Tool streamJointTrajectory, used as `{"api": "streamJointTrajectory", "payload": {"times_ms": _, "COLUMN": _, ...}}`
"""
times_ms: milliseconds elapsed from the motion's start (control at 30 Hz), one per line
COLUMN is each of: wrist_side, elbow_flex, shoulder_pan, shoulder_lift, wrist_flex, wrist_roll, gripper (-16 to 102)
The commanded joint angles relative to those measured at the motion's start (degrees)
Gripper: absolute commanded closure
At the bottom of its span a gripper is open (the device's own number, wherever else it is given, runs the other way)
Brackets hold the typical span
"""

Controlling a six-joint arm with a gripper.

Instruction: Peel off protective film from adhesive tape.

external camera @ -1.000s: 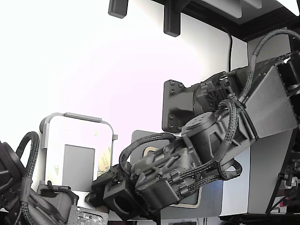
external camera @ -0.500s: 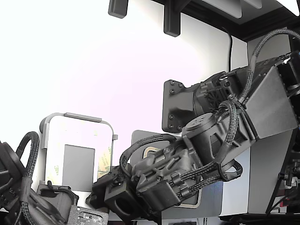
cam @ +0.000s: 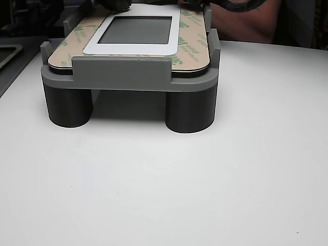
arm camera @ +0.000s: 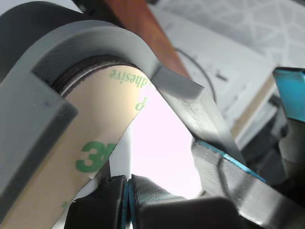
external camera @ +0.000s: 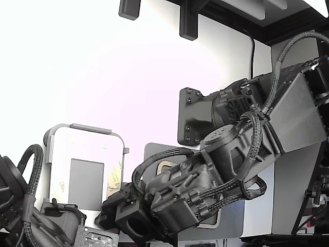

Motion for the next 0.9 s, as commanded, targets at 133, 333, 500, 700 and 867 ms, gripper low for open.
{"api": "streamJointTrajectory", "payload": {"times_ms": 133, "wrist_side": -0.88, "elbow_flex": -0.97, "shoulder_pan": -0.18, "shoulder_lift": 1.58, "wrist_flex": -0.26, "wrist_roll": -0.88, "gripper": 93}}
{"api": "streamJointTrajectory", "payload": {"times_ms": 333, "wrist_side": -1.23, "elbow_flex": -1.14, "shoulder_pan": -0.18, "shoulder_lift": 1.49, "wrist_flex": -0.35, "wrist_roll": -0.79, "gripper": 93}}
{"api": "streamJointTrajectory", "payload": {"times_ms": 500, "wrist_side": -1.32, "elbow_flex": -1.14, "shoulder_pan": -0.09, "shoulder_lift": 1.49, "wrist_flex": -0.44, "wrist_roll": -0.70, "gripper": 93}}
{"api": "streamJointTrajectory", "payload": {"times_ms": 700, "wrist_side": -1.14, "elbow_flex": -1.14, "shoulder_pan": 0.26, "shoulder_lift": 1.49, "wrist_flex": -0.62, "wrist_roll": -0.35, "gripper": 92}}
{"api": "streamJointTrajectory", "payload": {"times_ms": 867, "wrist_side": -0.97, "elbow_flex": -1.23, "shoulder_pan": 0.53, "shoulder_lift": 1.32, "wrist_flex": -0.62, "wrist_roll": 0.18, "gripper": 91}}
